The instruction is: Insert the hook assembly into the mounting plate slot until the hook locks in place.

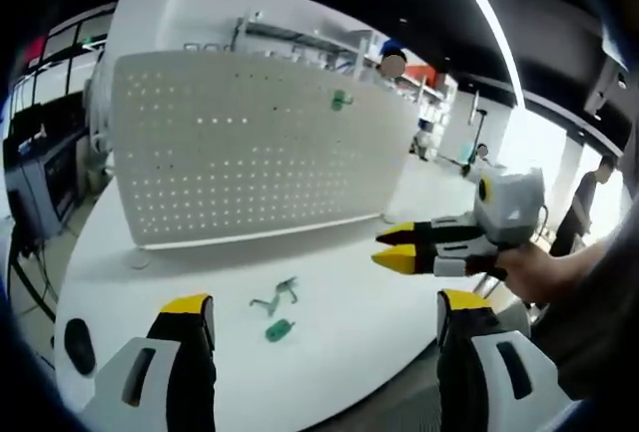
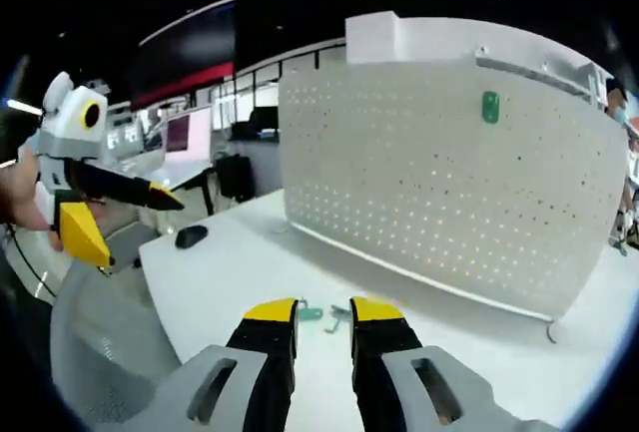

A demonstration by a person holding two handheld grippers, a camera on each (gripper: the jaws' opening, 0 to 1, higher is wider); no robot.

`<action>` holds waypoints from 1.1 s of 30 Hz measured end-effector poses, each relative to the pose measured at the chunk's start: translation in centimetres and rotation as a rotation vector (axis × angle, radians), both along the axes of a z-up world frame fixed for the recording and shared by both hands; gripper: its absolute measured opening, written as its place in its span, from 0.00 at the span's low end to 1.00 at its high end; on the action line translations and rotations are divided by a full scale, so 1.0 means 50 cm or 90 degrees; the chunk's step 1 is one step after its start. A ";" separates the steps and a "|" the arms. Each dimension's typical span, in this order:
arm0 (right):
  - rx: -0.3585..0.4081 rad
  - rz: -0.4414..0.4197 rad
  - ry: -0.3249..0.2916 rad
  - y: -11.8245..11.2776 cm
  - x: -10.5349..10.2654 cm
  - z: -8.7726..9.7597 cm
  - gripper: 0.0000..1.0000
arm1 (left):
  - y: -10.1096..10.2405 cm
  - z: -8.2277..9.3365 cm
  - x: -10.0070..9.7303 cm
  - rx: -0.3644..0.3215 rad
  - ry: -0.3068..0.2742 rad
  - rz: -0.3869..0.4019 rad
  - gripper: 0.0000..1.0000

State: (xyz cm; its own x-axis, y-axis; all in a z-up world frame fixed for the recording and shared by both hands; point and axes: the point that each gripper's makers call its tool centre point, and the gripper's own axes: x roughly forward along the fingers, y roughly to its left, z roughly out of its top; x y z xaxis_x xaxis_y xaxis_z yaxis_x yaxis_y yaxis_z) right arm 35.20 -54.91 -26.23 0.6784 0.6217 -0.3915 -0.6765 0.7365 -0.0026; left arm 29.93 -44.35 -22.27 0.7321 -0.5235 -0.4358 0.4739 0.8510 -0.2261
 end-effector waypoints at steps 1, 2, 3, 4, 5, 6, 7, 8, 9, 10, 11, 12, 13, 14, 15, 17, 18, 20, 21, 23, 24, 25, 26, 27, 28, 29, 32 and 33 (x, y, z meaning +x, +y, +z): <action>0.016 0.004 0.019 0.006 -0.011 -0.007 0.20 | 0.001 0.000 0.000 0.001 0.000 0.001 0.94; 0.021 0.005 0.024 0.008 -0.014 -0.011 0.20 | 0.001 -0.001 -0.001 0.001 0.000 0.002 0.94; 0.017 0.009 0.027 0.009 -0.019 -0.018 0.20 | 0.001 -0.001 -0.001 0.000 0.001 0.002 0.94; 0.013 0.012 0.032 0.011 -0.022 -0.024 0.20 | 0.002 -0.001 -0.001 0.000 0.001 0.002 0.94; 0.012 0.017 0.038 0.015 -0.027 -0.030 0.20 | 0.004 -0.002 -0.002 0.000 0.002 0.002 0.93; 0.013 0.023 0.046 0.018 -0.031 -0.035 0.21 | 0.005 -0.003 -0.002 0.001 0.003 0.003 0.93; 0.015 0.024 0.052 0.021 -0.033 -0.038 0.21 | 0.007 -0.004 -0.003 0.002 0.003 0.003 0.93; 0.015 0.027 0.054 0.024 -0.035 -0.040 0.21 | 0.009 -0.006 -0.003 0.003 0.005 0.005 0.92; 0.014 0.033 0.058 0.028 -0.038 -0.044 0.21 | 0.011 -0.007 -0.004 0.003 0.007 0.005 0.92; 0.014 0.035 0.062 0.031 -0.040 -0.048 0.21 | 0.014 -0.010 -0.003 0.002 0.009 0.008 0.92; 0.016 0.037 0.066 0.034 -0.042 -0.051 0.21 | 0.016 -0.010 -0.003 0.001 0.010 0.010 0.92; 0.019 0.041 0.073 0.039 -0.045 -0.055 0.21 | 0.018 -0.010 -0.003 0.000 0.010 0.012 0.92; 0.018 0.045 0.078 0.042 -0.048 -0.059 0.22 | 0.019 -0.011 -0.003 0.000 0.011 0.012 0.92; 0.016 0.050 0.082 0.046 -0.051 -0.066 0.22 | 0.020 -0.011 -0.003 0.001 0.011 0.013 0.92; 0.014 0.055 0.087 0.050 -0.053 -0.071 0.22 | 0.022 -0.012 -0.002 0.002 0.012 0.014 0.92; 0.011 0.068 0.098 0.060 -0.058 -0.084 0.22 | 0.025 -0.013 -0.001 0.002 0.013 0.016 0.92; 0.011 0.070 0.104 0.063 -0.059 -0.089 0.22 | 0.025 -0.013 0.000 0.002 0.013 0.017 0.92; 0.010 0.079 0.117 0.070 -0.062 -0.100 0.22 | 0.026 -0.014 0.000 0.000 0.014 0.019 0.92; 0.011 0.086 0.127 0.076 -0.063 -0.110 0.22 | 0.027 -0.015 0.000 0.000 0.016 0.020 0.92; 0.014 0.091 0.146 0.083 -0.066 -0.121 0.22 | 0.028 -0.018 0.000 0.001 0.019 0.019 0.92; 0.013 0.094 0.150 0.085 -0.065 -0.126 0.22 | 0.029 -0.019 0.000 0.002 0.020 0.019 0.92; 0.014 0.096 0.156 0.090 -0.064 -0.133 0.22 | 0.031 -0.021 0.001 0.002 0.021 0.019 0.92; 0.016 0.096 0.163 0.093 -0.063 -0.138 0.22 | 0.032 -0.022 0.001 0.002 0.022 0.019 0.91; 0.016 0.100 0.172 0.099 -0.062 -0.146 0.22 | 0.033 -0.025 0.002 0.002 0.024 0.020 0.91; 0.016 0.102 0.179 0.103 -0.062 -0.151 0.22 | 0.034 -0.025 0.002 0.002 0.025 0.021 0.91; 0.017 0.104 0.182 0.110 -0.060 -0.155 0.22 | 0.034 -0.026 0.002 0.002 0.026 0.022 0.91; 0.017 0.110 0.194 0.123 -0.059 -0.167 0.22 | 0.035 -0.028 0.002 0.002 0.029 0.021 0.91; 0.018 0.111 0.200 0.130 -0.058 -0.171 0.22 | 0.036 -0.028 0.001 0.003 0.031 0.020 0.91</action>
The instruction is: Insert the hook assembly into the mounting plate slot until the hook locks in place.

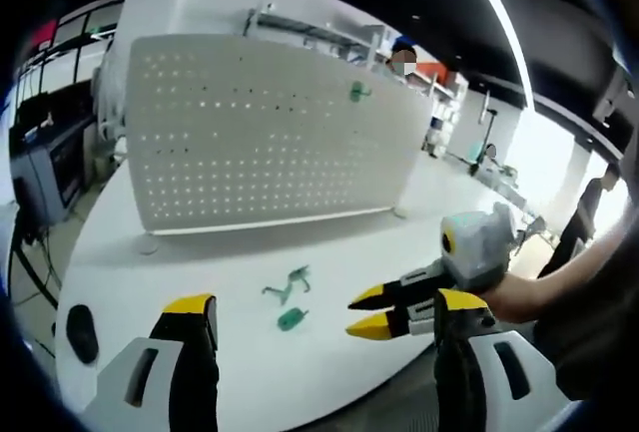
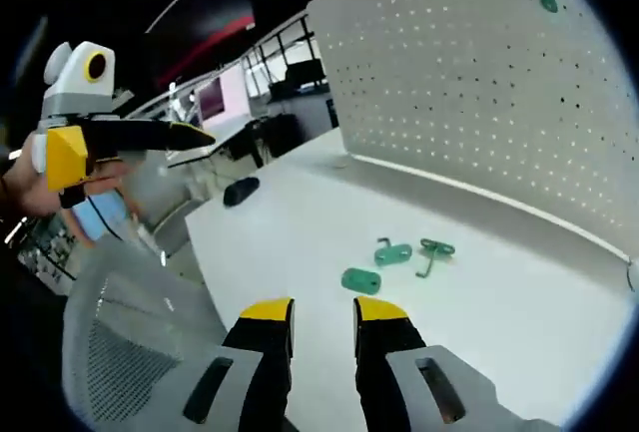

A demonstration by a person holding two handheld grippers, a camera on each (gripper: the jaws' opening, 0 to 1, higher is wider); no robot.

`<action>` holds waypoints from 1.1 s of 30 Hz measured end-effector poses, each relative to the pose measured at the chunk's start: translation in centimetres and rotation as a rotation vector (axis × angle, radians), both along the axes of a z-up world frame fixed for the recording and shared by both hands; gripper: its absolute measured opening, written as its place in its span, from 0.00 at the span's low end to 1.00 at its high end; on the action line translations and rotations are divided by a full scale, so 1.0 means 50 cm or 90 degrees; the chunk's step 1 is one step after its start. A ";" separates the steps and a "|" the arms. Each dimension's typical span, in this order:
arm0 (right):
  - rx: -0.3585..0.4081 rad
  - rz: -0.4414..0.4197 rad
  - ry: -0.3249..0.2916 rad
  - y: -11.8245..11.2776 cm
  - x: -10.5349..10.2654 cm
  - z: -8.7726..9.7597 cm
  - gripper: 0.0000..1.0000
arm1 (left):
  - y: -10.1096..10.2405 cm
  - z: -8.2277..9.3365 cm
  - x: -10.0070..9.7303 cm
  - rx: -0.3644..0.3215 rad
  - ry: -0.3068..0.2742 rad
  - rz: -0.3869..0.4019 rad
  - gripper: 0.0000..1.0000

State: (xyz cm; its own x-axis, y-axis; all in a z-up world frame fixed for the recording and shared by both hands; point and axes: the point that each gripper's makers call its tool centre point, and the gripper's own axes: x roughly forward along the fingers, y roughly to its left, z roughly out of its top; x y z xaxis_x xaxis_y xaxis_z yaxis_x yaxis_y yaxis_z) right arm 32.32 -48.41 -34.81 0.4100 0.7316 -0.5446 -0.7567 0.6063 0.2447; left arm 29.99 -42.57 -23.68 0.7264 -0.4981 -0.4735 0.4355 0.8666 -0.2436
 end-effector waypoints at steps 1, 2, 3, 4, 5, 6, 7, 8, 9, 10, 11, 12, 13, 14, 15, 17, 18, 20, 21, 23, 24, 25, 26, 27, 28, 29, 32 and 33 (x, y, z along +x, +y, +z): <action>0.001 0.003 0.005 0.006 0.000 -0.004 0.22 | 0.002 0.000 0.001 0.001 0.001 0.000 0.91; 0.006 0.003 0.016 0.014 0.001 -0.010 0.22 | 0.004 0.000 0.001 0.001 0.001 0.000 0.91; 0.006 0.003 0.020 0.019 0.003 -0.015 0.22 | 0.005 -0.001 0.002 0.000 0.002 -0.001 0.91; 0.007 0.003 0.023 0.024 0.006 -0.019 0.22 | 0.006 -0.002 0.002 0.000 0.004 -0.002 0.91; 0.009 0.002 0.033 0.032 0.008 -0.027 0.22 | 0.009 -0.003 0.003 0.002 0.005 -0.003 0.91; 0.010 0.000 0.040 0.037 0.010 -0.032 0.22 | 0.012 -0.004 0.003 0.003 0.006 -0.004 0.91; 0.013 -0.008 0.053 0.043 0.013 -0.040 0.22 | 0.014 -0.005 0.004 0.004 0.007 -0.004 0.91; 0.014 -0.011 0.057 0.046 0.017 -0.044 0.22 | 0.018 -0.005 0.005 0.003 0.008 -0.002 0.91; 0.015 -0.014 0.059 0.052 0.022 -0.049 0.22 | 0.020 -0.005 0.006 0.002 0.008 -0.002 0.91; 0.014 -0.015 0.061 0.055 0.024 -0.052 0.22 | 0.023 -0.006 0.007 0.002 0.009 0.000 0.91; 0.017 -0.019 0.069 0.059 0.028 -0.059 0.22 | 0.025 -0.008 0.008 0.002 0.011 0.000 0.91; 0.017 -0.023 0.080 0.060 0.030 -0.065 0.22 | 0.028 -0.011 0.009 0.002 0.014 0.000 0.91; 0.017 -0.027 0.083 0.061 0.035 -0.071 0.22 | 0.029 -0.013 0.009 0.002 0.016 -0.001 0.91; 0.019 -0.030 0.088 0.062 0.037 -0.074 0.22 | 0.030 -0.015 0.010 0.003 0.018 -0.002 0.91; 0.018 -0.033 0.092 0.062 0.039 -0.078 0.22 | 0.030 -0.017 0.011 0.004 0.020 -0.004 0.91; 0.016 -0.041 0.100 0.062 0.046 -0.088 0.22 | 0.032 -0.020 0.014 0.005 0.023 -0.007 0.91; 0.016 -0.047 0.104 0.062 0.049 -0.092 0.22 | 0.033 -0.020 0.015 0.004 0.023 -0.008 0.91; 0.017 -0.061 0.119 0.060 0.055 -0.101 0.22 | 0.033 -0.021 0.019 0.002 0.024 -0.009 0.91; 0.019 -0.067 0.122 0.060 0.058 -0.102 0.22 | 0.033 -0.022 0.022 0.002 0.025 -0.010 0.91; 0.022 -0.071 0.129 0.062 0.061 -0.106 0.22 | 0.033 -0.022 0.025 0.002 0.025 -0.010 0.91; 0.020 -0.072 0.132 0.064 0.063 -0.110 0.22 | 0.033 -0.024 0.027 0.000 0.027 -0.010 0.91; 0.020 -0.075 0.132 0.064 0.064 -0.111 0.22 | 0.033 -0.025 0.028 -0.001 0.028 -0.010 0.91; 0.022 -0.079 0.135 0.064 0.066 -0.111 0.22 | 0.033 -0.025 0.028 -0.001 0.028 -0.011 0.91; 0.028 -0.088 0.143 0.066 0.070 -0.111 0.21 | 0.033 -0.024 0.029 0.000 0.027 -0.012 0.91; 0.031 -0.092 0.145 0.067 0.072 -0.111 0.21 | 0.033 -0.025 0.029 0.000 0.028 -0.012 0.91; 0.034 -0.098 0.150 0.069 0.076 -0.112 0.21 | 0.033 -0.026 0.029 -0.001 0.029 -0.013 0.91; 0.040 -0.110 0.160 0.077 0.084 -0.113 0.21 | 0.035 -0.030 0.030 -0.002 0.032 -0.012 0.91; 0.041 -0.112 0.161 0.079 0.086 -0.114 0.21 | 0.036 -0.030 0.030 -0.002 0.032 -0.011 0.91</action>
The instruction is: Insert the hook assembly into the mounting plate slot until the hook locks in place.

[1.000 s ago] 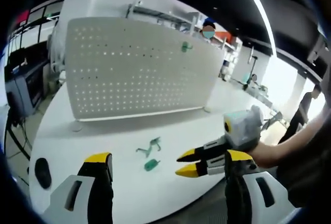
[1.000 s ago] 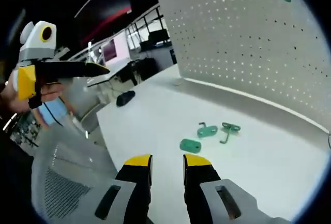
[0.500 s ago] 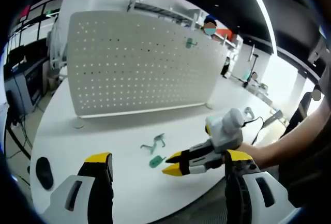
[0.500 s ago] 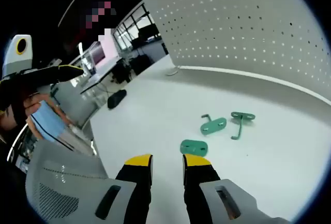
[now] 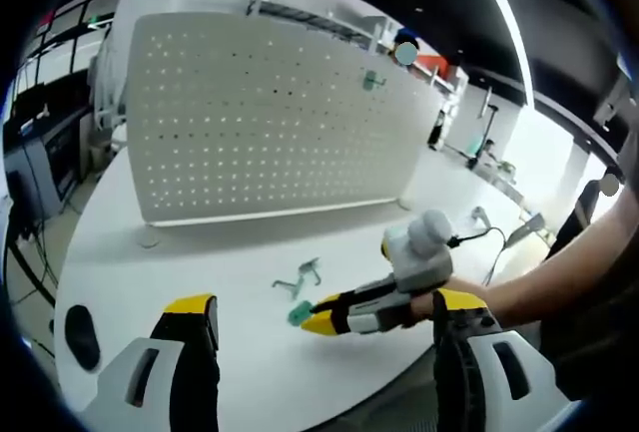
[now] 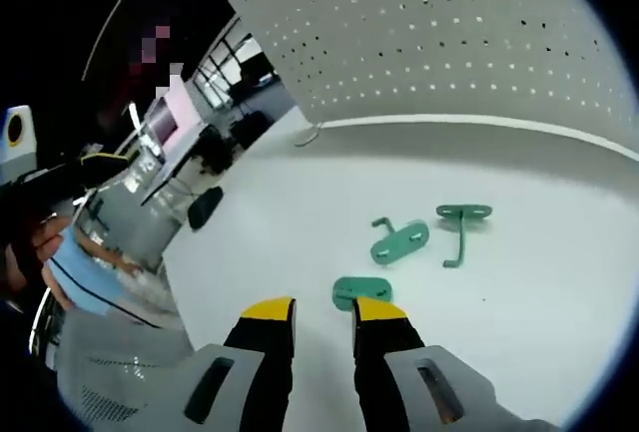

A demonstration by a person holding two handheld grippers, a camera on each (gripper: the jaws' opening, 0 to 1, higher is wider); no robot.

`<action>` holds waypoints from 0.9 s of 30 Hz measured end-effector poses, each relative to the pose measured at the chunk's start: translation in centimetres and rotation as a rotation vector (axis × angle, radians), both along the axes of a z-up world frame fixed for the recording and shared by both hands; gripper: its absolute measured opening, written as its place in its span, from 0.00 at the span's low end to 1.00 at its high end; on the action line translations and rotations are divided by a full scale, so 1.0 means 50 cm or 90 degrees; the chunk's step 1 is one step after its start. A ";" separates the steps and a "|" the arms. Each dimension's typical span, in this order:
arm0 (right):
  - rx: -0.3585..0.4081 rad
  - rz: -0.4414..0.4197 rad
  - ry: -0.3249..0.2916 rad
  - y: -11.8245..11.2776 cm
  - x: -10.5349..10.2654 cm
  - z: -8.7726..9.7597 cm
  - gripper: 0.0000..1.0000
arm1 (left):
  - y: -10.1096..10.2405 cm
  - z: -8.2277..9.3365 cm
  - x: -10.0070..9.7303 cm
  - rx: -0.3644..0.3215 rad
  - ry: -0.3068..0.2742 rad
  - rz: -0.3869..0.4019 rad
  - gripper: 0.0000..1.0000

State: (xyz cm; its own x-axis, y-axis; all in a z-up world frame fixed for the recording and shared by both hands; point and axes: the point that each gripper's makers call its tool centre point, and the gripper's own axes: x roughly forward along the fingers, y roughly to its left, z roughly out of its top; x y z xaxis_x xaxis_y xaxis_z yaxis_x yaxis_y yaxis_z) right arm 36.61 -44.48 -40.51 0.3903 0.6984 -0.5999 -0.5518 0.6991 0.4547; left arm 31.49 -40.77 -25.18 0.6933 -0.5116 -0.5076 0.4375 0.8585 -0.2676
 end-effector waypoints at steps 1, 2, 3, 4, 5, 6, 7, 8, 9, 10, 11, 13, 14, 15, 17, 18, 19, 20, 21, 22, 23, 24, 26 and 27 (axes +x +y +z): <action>0.002 -0.005 0.002 0.001 0.003 -0.001 0.21 | 0.000 0.000 0.000 0.000 0.000 0.000 0.91; 0.006 -0.014 0.008 0.002 0.006 -0.003 0.21 | 0.001 0.001 -0.001 -0.002 0.000 0.002 0.90; 0.009 -0.023 0.023 0.003 0.007 -0.008 0.21 | 0.002 0.001 -0.002 -0.002 0.000 0.003 0.90; 0.009 -0.026 0.024 0.003 0.009 -0.009 0.21 | 0.005 -0.001 -0.002 -0.002 0.001 0.005 0.90; 0.010 -0.029 0.024 0.003 0.012 -0.009 0.21 | 0.007 -0.002 -0.003 -0.001 0.002 0.007 0.90; 0.011 -0.036 0.026 0.004 0.015 -0.008 0.20 | 0.009 -0.004 -0.003 -0.002 0.003 0.008 0.90; 0.012 -0.039 0.027 0.004 0.018 -0.009 0.20 | 0.012 -0.006 -0.004 -0.002 0.005 0.010 0.90; 0.013 -0.051 0.036 0.003 0.022 -0.011 0.19 | 0.013 -0.007 -0.005 -0.002 0.006 0.012 0.90; 0.015 -0.054 0.042 0.004 0.025 -0.013 0.19 | 0.015 -0.008 -0.005 -0.002 0.006 0.014 0.90; 0.020 -0.067 0.054 0.005 0.029 -0.014 0.18 | 0.016 -0.009 -0.005 -0.002 0.007 0.014 0.90; 0.024 -0.073 0.060 0.006 0.032 -0.014 0.17 | 0.017 -0.010 -0.005 -0.002 0.008 0.015 0.90; 0.026 -0.076 0.072 0.010 0.036 -0.016 0.15 | 0.019 -0.011 -0.005 -0.003 0.009 0.018 0.90; 0.023 -0.074 0.073 0.011 0.038 -0.017 0.13 | 0.019 -0.012 -0.004 -0.003 0.009 0.019 0.90; 0.007 -0.070 0.066 0.009 0.041 -0.020 0.10 | 0.019 -0.012 -0.005 -0.004 0.009 0.019 0.90; -0.005 -0.064 0.068 0.008 0.044 -0.026 0.08 | 0.019 -0.013 -0.005 -0.004 0.011 0.019 0.90; -0.007 -0.064 0.074 0.007 0.044 -0.028 0.07 | 0.018 -0.014 -0.005 -0.003 0.011 0.017 0.90; -0.007 -0.067 0.078 0.006 0.044 -0.028 0.07 | 0.018 -0.014 -0.005 -0.003 0.012 0.017 0.90; -0.009 -0.069 0.081 0.004 0.046 -0.028 0.07 | 0.018 -0.015 -0.005 -0.003 0.013 0.018 0.90; -0.012 -0.068 0.082 0.003 0.045 -0.029 0.07 | 0.019 -0.015 -0.004 -0.004 0.014 0.018 0.90; -0.020 -0.064 0.080 0.000 0.043 -0.030 0.07 | 0.019 -0.015 -0.003 -0.004 0.014 0.019 0.90; -0.026 -0.061 0.077 -0.002 0.043 -0.031 0.07 | 0.019 -0.015 -0.001 -0.004 0.014 0.019 0.90; -0.030 -0.058 0.074 -0.004 0.042 -0.031 0.06 | 0.019 -0.015 0.000 -0.004 0.014 0.018 0.90; -0.032 -0.056 0.069 -0.008 0.040 -0.029 0.06 | 0.016 -0.015 0.001 -0.003 0.013 0.016 0.89; -0.034 -0.054 0.066 -0.011 0.039 -0.029 0.06 | 0.016 -0.016 0.002 -0.003 0.014 0.016 0.89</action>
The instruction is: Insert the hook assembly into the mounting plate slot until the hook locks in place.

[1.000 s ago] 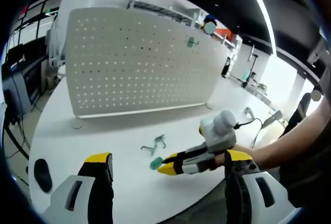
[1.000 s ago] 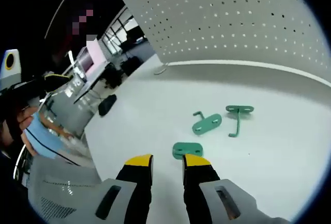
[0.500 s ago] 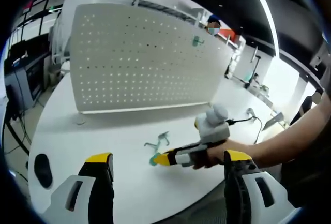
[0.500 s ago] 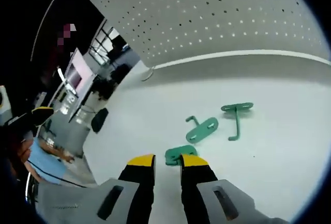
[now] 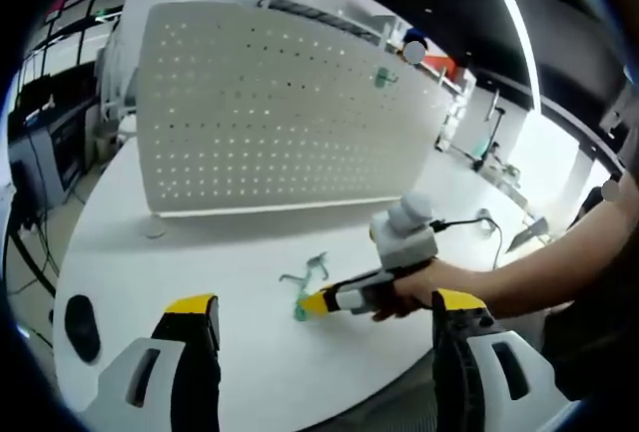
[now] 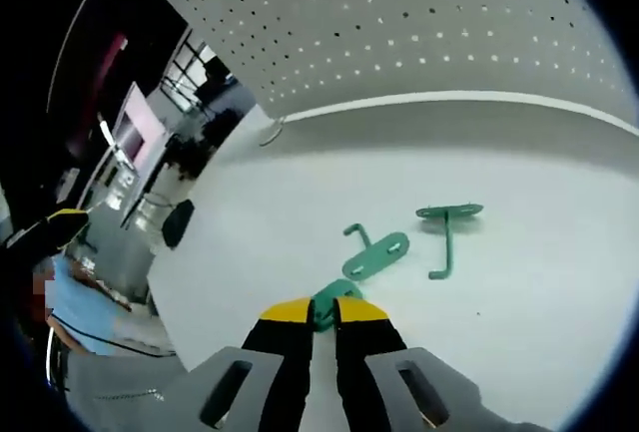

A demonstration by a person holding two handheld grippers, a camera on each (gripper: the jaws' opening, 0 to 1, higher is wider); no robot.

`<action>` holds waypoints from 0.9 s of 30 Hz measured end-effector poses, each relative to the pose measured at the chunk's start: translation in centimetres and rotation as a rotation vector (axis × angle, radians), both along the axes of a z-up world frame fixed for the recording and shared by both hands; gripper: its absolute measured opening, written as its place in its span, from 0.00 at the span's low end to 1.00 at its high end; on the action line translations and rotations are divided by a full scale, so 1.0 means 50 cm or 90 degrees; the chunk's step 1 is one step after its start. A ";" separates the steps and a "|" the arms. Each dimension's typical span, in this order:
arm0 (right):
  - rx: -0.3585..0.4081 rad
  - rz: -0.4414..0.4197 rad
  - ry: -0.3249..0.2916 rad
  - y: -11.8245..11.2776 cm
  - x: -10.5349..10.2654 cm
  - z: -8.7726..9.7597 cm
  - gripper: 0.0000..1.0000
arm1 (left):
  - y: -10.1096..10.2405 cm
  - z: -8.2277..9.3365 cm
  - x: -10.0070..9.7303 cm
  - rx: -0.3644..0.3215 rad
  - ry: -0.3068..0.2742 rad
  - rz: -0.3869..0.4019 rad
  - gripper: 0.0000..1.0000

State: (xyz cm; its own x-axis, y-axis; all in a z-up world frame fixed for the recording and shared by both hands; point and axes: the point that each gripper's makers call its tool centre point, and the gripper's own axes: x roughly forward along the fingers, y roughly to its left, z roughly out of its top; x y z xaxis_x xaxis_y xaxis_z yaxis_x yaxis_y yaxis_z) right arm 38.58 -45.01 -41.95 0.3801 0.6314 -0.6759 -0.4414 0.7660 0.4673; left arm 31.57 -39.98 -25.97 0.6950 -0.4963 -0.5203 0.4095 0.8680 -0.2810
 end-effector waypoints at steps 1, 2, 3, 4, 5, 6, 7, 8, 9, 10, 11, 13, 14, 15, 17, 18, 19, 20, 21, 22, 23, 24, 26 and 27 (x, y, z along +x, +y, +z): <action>0.000 0.001 0.000 -0.001 0.000 0.000 0.05 | -0.001 0.000 0.001 0.000 0.001 -0.001 0.89; -0.003 0.005 -0.006 -0.003 -0.001 0.001 0.05 | -0.002 -0.001 0.001 -0.001 0.001 -0.002 0.89; -0.009 0.014 -0.015 -0.006 0.000 0.002 0.04 | -0.003 -0.001 0.001 -0.001 0.002 -0.002 0.89; -0.016 0.022 -0.028 -0.009 0.001 0.007 0.03 | -0.005 0.000 0.001 -0.002 0.001 -0.003 0.89; -0.014 0.028 -0.035 -0.009 0.001 0.012 0.01 | -0.006 0.000 0.001 -0.002 0.001 -0.004 0.89; -0.012 0.030 -0.047 -0.013 0.005 0.021 0.01 | -0.006 0.000 0.001 -0.002 0.002 -0.004 0.89; -0.019 0.045 -0.054 -0.015 0.004 0.023 0.01 | -0.007 -0.001 0.001 -0.002 0.002 -0.005 0.89; -0.032 0.062 -0.071 -0.018 0.005 0.024 0.01 | -0.007 -0.002 0.001 -0.001 0.003 -0.005 0.89; -0.033 0.065 -0.072 -0.020 0.004 0.028 0.01 | -0.008 -0.003 0.001 -0.001 0.005 -0.005 0.89; -0.028 0.063 -0.072 -0.018 0.001 0.032 0.01 | -0.008 -0.005 0.000 -0.001 0.007 -0.004 0.89; -0.025 0.064 -0.074 -0.019 0.001 0.037 0.01 | -0.008 -0.006 0.000 -0.001 0.008 -0.004 0.88; -0.022 0.067 -0.096 -0.020 0.003 0.057 0.01 | -0.009 -0.005 -0.001 0.000 0.007 -0.004 0.88; -0.027 0.075 -0.113 -0.021 0.004 0.066 0.01 | -0.009 -0.004 -0.001 0.001 0.006 -0.004 0.88; -0.028 0.082 -0.128 -0.021 0.005 0.079 0.01 | -0.009 -0.004 -0.001 0.001 0.005 -0.004 0.88; -0.033 0.092 -0.149 -0.023 0.009 0.097 0.01 | -0.010 -0.003 -0.001 0.001 0.004 -0.002 0.88; -0.036 0.099 -0.166 -0.023 0.012 0.111 0.01 | -0.010 -0.003 -0.002 0.002 0.004 -0.002 0.88; -0.040 0.103 -0.179 -0.025 0.016 0.121 0.01 | -0.011 -0.003 -0.002 0.002 0.004 -0.003 0.88; -0.039 0.104 -0.190 -0.025 0.018 0.135 0.01 | -0.013 -0.002 -0.002 0.002 0.003 -0.004 0.88; -0.039 0.107 -0.198 -0.025 0.020 0.145 0.01 | -0.013 -0.001 -0.002 0.002 0.002 -0.004 0.88; -0.042 0.110 -0.211 -0.025 0.024 0.156 0.01 | -0.015 0.001 -0.002 0.003 -0.001 -0.005 0.88; -0.041 0.110 -0.216 -0.025 0.026 0.162 0.01 | -0.016 0.003 -0.002 0.003 -0.002 -0.005 0.88; -0.039 0.108 -0.218 -0.024 0.028 0.168 0.00 | -0.018 0.005 -0.002 0.003 -0.004 -0.006 0.88; -0.036 0.106 -0.226 -0.023 0.033 0.180 0.00 | -0.019 0.006 -0.002 0.004 -0.007 -0.007 0.88; -0.033 0.107 -0.231 -0.022 0.035 0.190 0.00 | -0.020 0.009 -0.002 0.005 -0.009 -0.008 0.88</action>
